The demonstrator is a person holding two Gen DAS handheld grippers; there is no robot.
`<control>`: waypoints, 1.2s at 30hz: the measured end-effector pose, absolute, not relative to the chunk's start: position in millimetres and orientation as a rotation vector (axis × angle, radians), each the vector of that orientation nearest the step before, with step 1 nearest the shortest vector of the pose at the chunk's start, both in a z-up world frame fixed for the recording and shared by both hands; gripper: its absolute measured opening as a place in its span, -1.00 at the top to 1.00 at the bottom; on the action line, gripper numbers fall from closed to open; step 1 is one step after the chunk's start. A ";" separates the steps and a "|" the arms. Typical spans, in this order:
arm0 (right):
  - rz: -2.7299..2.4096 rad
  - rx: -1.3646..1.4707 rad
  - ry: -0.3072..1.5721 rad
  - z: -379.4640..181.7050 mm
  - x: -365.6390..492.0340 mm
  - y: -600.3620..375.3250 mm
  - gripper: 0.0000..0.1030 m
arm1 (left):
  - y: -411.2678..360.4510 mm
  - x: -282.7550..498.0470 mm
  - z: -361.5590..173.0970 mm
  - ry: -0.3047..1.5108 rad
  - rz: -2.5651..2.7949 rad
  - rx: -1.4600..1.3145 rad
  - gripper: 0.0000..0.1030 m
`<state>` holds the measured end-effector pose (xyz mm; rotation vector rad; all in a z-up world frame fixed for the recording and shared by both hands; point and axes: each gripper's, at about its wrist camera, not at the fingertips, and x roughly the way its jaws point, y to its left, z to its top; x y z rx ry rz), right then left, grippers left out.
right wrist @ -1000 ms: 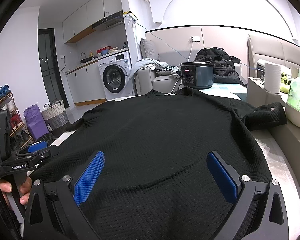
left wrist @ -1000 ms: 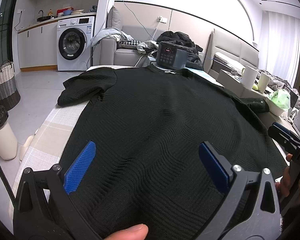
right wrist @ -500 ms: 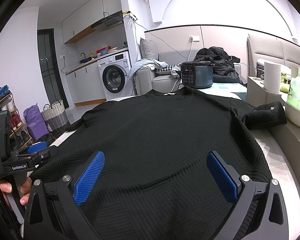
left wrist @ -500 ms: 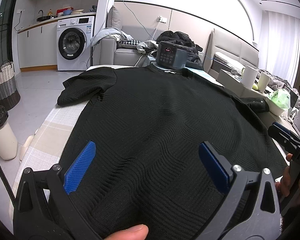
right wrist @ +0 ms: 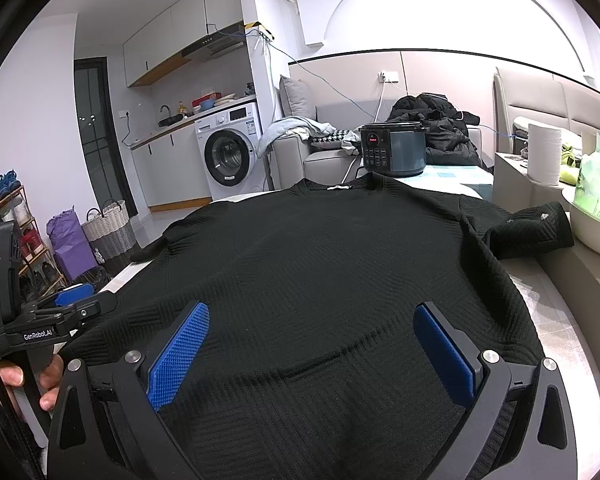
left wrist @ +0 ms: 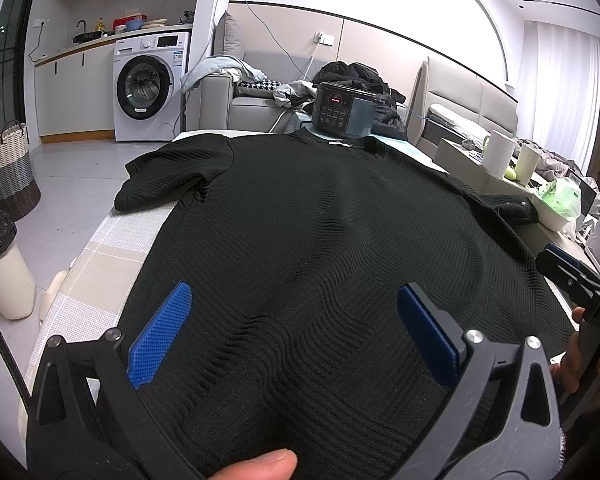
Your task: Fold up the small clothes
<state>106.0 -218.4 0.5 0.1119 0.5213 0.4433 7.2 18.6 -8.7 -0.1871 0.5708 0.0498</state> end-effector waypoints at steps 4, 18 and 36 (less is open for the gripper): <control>0.444 0.111 0.521 0.5 106.2 -218.6 -1.00 | 18.7 7.2 -8.7 0.571 0.050 -0.187 -0.98; 0.392 0.098 0.545 -2.3 108.2 -218.2 -1.00 | 16.1 7.7 -7.6 0.574 0.051 -0.168 -0.98; 0.333 0.023 0.633 7.6 121.0 -200.9 -1.00 | 22.7 6.6 18.4 0.592 0.076 -0.178 -0.98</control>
